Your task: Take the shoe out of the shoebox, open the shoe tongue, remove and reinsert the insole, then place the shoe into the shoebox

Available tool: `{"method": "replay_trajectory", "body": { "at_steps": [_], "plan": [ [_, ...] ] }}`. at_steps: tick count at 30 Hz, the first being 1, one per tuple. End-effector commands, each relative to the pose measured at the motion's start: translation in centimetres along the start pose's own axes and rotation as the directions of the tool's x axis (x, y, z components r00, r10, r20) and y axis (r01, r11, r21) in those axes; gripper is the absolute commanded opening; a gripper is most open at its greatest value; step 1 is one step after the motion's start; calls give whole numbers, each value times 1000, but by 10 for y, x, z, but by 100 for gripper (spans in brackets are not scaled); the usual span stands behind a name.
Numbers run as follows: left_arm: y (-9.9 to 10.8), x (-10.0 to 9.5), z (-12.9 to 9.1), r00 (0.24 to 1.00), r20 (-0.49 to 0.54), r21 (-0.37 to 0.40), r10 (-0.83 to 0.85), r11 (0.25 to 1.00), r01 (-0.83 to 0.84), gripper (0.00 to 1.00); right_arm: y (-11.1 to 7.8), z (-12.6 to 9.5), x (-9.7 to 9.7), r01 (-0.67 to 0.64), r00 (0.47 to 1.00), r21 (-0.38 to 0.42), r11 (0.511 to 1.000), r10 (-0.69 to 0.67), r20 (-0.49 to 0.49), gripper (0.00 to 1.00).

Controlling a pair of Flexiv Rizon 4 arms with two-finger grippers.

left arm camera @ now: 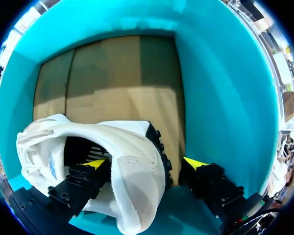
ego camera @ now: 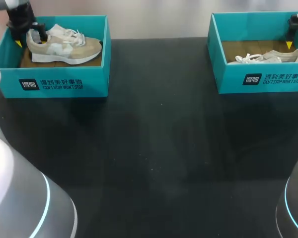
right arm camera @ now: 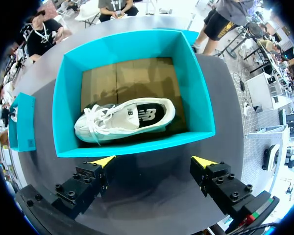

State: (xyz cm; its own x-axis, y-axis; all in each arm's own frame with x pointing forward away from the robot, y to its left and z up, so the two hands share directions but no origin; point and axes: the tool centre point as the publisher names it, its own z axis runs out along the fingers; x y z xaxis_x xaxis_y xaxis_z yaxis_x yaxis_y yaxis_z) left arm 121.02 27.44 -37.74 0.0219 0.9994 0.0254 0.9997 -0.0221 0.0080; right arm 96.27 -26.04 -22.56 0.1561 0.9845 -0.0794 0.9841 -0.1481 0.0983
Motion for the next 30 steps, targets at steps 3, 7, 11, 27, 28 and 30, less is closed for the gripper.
{"method": "replay_trajectory", "body": {
  "at_steps": [3,7,11,27,28,30],
  "plan": [
    [12,4,9,1000,6,83,-5,997,4,90,-1,0,0,0,1000,-1,1000,0,0,100],
    [10,4,10,1000,5,88,-4,996,3,82,-1,0,0,0,1000,-1,1000,0,0,100],
    [6,2,13,1000,2,100,-5,995,5,82,-1,0,0,0,1000,-1,1000,0,0,100],
    [1,5,-3,1000,25,70,-18,997,17,85,-1,0,0,0,1000,-1,1000,0,0,100],
    [1,6,-4,999,27,69,-19,997,17,87,-1,0,0,0,1000,-1,1000,0,0,100],
    [1,6,-4,999,30,65,-21,998,19,85,-1,0,0,0,1000,-1,1000,0,0,100]
  ]
}}
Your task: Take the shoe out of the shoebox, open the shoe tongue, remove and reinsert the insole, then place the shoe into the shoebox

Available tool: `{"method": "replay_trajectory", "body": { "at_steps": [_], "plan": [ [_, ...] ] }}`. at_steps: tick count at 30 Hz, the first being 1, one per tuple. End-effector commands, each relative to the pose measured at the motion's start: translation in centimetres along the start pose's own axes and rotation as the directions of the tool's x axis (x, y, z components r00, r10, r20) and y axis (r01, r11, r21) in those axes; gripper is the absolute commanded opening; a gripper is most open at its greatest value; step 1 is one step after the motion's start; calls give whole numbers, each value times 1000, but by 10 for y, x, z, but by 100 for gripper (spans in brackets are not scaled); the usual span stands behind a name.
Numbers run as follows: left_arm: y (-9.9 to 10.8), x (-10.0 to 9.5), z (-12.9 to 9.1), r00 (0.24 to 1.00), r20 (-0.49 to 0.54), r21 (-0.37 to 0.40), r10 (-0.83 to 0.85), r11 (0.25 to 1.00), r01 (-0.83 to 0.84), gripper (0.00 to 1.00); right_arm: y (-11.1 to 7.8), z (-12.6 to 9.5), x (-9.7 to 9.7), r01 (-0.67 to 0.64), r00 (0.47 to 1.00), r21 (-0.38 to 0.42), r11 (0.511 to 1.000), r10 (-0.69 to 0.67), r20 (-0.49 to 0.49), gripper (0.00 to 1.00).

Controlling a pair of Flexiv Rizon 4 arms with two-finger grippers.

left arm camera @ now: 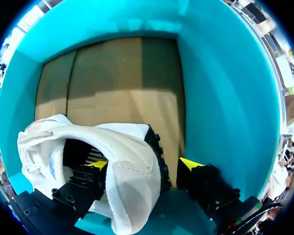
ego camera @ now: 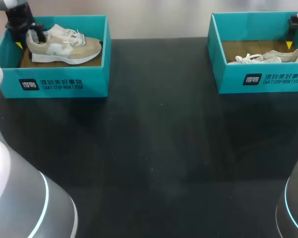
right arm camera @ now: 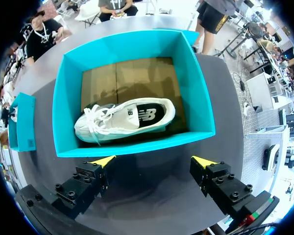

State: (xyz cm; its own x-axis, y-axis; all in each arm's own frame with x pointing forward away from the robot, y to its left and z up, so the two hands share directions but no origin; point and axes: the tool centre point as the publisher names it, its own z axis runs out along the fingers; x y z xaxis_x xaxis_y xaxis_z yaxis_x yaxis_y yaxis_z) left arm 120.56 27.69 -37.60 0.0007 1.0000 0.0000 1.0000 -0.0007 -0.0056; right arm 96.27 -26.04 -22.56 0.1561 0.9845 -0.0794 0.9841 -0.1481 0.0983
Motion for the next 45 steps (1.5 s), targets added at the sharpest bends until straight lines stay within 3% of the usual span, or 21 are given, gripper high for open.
{"method": "replay_trajectory", "body": {
  "at_steps": [1,4,8,10,16,30,36,45],
  "plan": [
    [5,3,-5,1000,6,50,0,999,-1,82,-1,0,0,0,1000,-1,1000,0,0,100],
    [5,3,-6,1000,8,49,-1,999,0,67,-1,0,0,0,1000,-1,1000,0,0,100],
    [2,3,-4,1000,2,52,0,999,0,35,-1,0,0,0,1000,-1,1000,0,0,100],
    [1,3,-4,1000,0,53,-2,999,2,0,-1,0,0,0,1000,-1,1000,0,0,100],
    [-3,5,-4,1000,-3,51,1,999,0,0,-1,0,0,0,1000,-1,1000,0,0,100],
    [-15,14,-36,1000,19,16,8,1000,-8,0,-1,0,0,0,1000,-1,1000,0,0,100],
    [-23,16,-62,1000,19,-14,19,1000,-19,0,-1,0,0,0,1000,-1,1000,0,0,100],
    [-42,17,-116,1000,11,-64,14,998,-13,0,-1,0,0,0,1000,-1,1000,0,0,100]
  ]
}}
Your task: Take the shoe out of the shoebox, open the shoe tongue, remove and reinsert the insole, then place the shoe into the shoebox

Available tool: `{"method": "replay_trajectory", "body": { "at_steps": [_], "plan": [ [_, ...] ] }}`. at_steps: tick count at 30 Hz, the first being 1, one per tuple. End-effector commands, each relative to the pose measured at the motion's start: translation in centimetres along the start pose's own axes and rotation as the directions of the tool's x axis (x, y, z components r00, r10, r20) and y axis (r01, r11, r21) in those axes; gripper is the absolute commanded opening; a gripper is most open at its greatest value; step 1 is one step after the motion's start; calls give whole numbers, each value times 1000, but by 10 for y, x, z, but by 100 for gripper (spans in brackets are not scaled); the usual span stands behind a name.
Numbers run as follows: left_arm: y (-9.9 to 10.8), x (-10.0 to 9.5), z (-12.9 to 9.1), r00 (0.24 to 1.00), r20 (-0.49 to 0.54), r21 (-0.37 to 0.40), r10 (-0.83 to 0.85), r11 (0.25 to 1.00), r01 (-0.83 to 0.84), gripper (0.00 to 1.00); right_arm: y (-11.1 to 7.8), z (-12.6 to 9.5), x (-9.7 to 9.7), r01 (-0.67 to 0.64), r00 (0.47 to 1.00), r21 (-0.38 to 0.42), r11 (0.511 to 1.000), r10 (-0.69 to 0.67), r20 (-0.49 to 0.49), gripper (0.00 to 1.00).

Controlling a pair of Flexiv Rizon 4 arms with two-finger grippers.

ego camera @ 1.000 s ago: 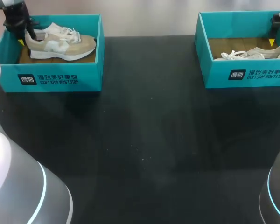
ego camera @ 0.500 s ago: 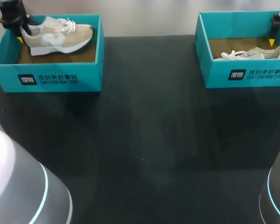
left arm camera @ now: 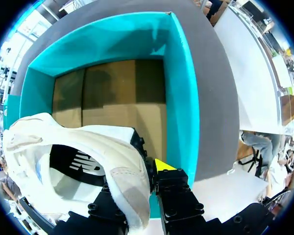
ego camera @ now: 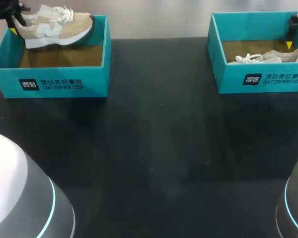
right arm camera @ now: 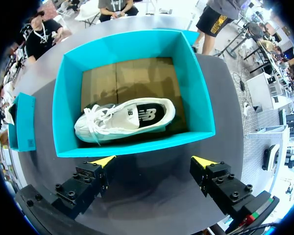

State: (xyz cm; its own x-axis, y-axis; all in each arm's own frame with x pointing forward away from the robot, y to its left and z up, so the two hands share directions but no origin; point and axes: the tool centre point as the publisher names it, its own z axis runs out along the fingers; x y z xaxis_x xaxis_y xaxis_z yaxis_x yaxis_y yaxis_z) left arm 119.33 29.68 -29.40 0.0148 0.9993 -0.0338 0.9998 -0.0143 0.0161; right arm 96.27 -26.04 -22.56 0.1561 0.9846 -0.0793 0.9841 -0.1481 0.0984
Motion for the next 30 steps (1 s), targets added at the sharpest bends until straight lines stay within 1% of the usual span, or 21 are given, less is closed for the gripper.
{"method": "replay_trajectory", "body": {
  "at_steps": [1,6,13,17,20,24,26,30],
  "plan": [
    [-33,-5,-42,1000,-24,-42,0,999,-1,0,-1,0,0,0,1000,-1,1000,0,1,100],
    [-41,-6,-66,998,-62,-65,11,998,-15,0,-1,0,0,0,1000,-1,1000,0,1,100],
    [-59,-4,-100,996,-91,-92,-7,996,-2,0,-1,0,0,0,1000,-1,1000,0,1,100],
    [-77,-4,-121,994,-107,-117,-11,993,-2,0,-1,0,0,0,1000,-1,1000,0,1,100],
    [-99,-6,-135,992,-126,-142,-17,990,-1,0,-1,0,0,0,1000,-1,1000,0,1,100],
    [-135,-11,-152,991,-132,-176,-34,984,10,0,-1,0,0,0,1000,-1,1000,0,1,100],
    [-152,-15,-156,989,-142,-195,-46,981,17,0,-1,0,0,0,1000,-1,1000,0,1,100],
    [-190,-24,-162,988,-147,-209,-48,978,17,0,-1,0,0,0,1000,-1,1000,0,1,100]
  ]
}}
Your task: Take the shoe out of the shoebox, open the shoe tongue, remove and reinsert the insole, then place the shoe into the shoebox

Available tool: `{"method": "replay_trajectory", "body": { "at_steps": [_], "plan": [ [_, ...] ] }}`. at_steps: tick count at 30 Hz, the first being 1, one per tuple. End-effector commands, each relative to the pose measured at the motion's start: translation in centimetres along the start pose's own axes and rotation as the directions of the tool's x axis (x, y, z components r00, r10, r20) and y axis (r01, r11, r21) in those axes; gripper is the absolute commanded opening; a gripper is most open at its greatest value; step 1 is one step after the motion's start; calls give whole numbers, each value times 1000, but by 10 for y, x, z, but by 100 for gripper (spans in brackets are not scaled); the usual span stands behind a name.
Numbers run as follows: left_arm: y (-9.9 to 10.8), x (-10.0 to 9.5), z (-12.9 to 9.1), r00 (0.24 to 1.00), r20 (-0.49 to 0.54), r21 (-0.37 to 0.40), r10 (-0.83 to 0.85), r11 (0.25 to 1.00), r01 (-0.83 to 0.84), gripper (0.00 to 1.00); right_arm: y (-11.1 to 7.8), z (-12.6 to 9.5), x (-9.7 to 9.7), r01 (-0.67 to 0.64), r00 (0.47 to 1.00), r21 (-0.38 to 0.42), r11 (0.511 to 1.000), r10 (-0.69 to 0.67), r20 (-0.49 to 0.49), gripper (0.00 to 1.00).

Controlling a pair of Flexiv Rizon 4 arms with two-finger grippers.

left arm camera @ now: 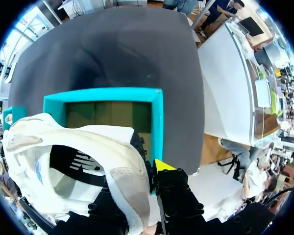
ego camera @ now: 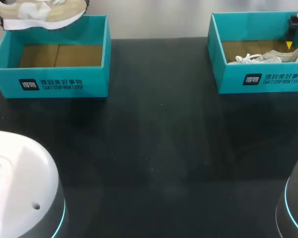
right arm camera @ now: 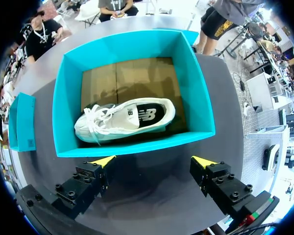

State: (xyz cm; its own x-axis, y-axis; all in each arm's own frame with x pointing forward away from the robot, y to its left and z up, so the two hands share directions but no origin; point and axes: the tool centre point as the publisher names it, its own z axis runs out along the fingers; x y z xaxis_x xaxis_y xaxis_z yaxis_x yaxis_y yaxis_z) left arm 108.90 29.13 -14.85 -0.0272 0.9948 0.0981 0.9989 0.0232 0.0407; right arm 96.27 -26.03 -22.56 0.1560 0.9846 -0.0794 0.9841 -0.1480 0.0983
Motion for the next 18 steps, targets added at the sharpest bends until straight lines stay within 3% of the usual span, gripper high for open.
{"method": "replay_trajectory", "body": {
  "at_steps": [1,7,18],
  "plan": [
    [-97,-9,-20,1000,-21,-188,-10,982,6,0,0,0,0,-1,1000,-1,1000,1,1,100],
    [-144,-28,-29,999,-40,-208,-4,978,-4,0,0,0,0,-1,1000,-1,1000,1,1,100],
    [-215,-82,-28,999,-45,-219,23,975,-32,0,0,0,0,-1,1000,-1,1000,1,1,100]
  ]
}}
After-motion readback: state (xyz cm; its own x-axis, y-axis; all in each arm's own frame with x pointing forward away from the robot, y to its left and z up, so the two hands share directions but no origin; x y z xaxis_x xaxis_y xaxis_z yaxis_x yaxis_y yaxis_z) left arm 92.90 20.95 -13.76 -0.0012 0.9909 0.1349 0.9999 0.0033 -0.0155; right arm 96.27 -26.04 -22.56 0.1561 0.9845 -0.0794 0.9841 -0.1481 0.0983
